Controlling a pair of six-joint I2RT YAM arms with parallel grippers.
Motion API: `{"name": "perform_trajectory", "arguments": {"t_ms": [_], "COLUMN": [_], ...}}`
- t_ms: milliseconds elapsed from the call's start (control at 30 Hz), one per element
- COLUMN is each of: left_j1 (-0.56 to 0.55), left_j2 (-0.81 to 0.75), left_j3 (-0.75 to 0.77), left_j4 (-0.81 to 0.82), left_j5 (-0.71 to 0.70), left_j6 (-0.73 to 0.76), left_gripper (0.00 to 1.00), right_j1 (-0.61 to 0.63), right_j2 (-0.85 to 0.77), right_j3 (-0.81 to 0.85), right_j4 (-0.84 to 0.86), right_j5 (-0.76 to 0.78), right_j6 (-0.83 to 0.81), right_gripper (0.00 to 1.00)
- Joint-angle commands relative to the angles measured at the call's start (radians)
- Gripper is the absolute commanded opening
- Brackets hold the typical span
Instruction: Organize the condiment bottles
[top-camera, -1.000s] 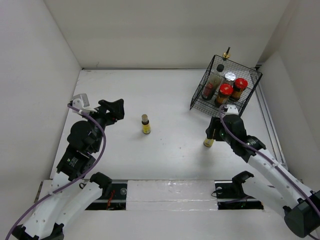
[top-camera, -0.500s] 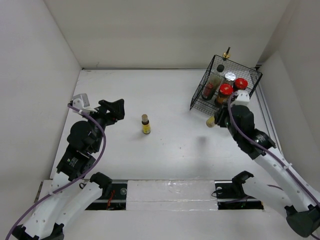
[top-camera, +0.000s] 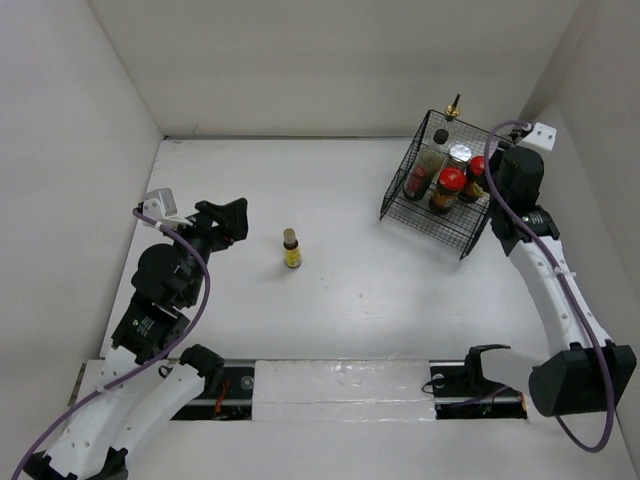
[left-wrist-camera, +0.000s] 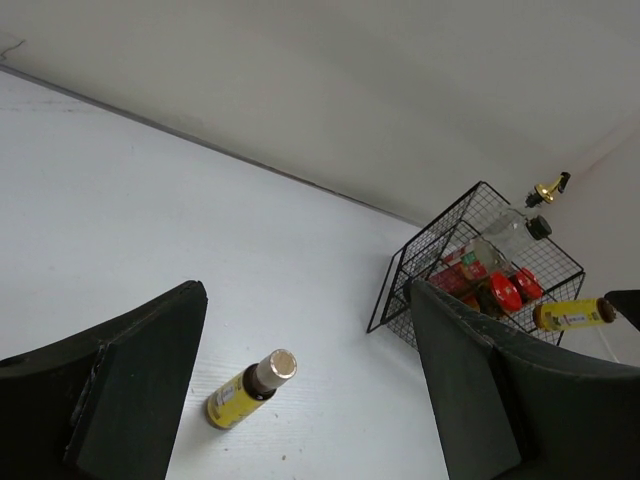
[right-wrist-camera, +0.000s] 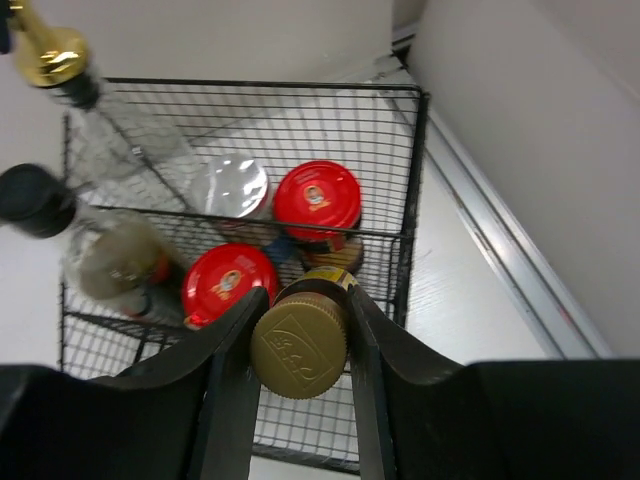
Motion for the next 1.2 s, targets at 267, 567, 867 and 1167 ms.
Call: {"name": "perform_trajectory", "arguments": {"t_ms": [267,567,867,1167], "left_j1": [-0.003,-0.003,-0.003,-0.003], "left_j2": [0.017,0.035,0.035,0.035], "left_j3": [0.017,0.017,0.017,0.017], "left_j4": [0.041,0.041,0.041,0.041], "left_j5": [0.001,0.001,0.011,0.011], "left_j6": [0.005,0.005,0.005,0.005], "left_gripper": [0.79,0.79,0.79,0.79], "right_j1": [-0.144,-0.144,-0.144,-0.144], "right_j2": [0.131,0.223,0.246,0.157], "right_j3": [0.033,-0.038,-0.079,-0.088], "right_j4": [0.199,0.231,0.231,0.231], "right_j5": [-0.173,-0.205,-0.207,-0.198], "right_j6": [0.012,0.051,0.072,0.072], "right_gripper": [0.13,0.19,0.48,0.56]}}
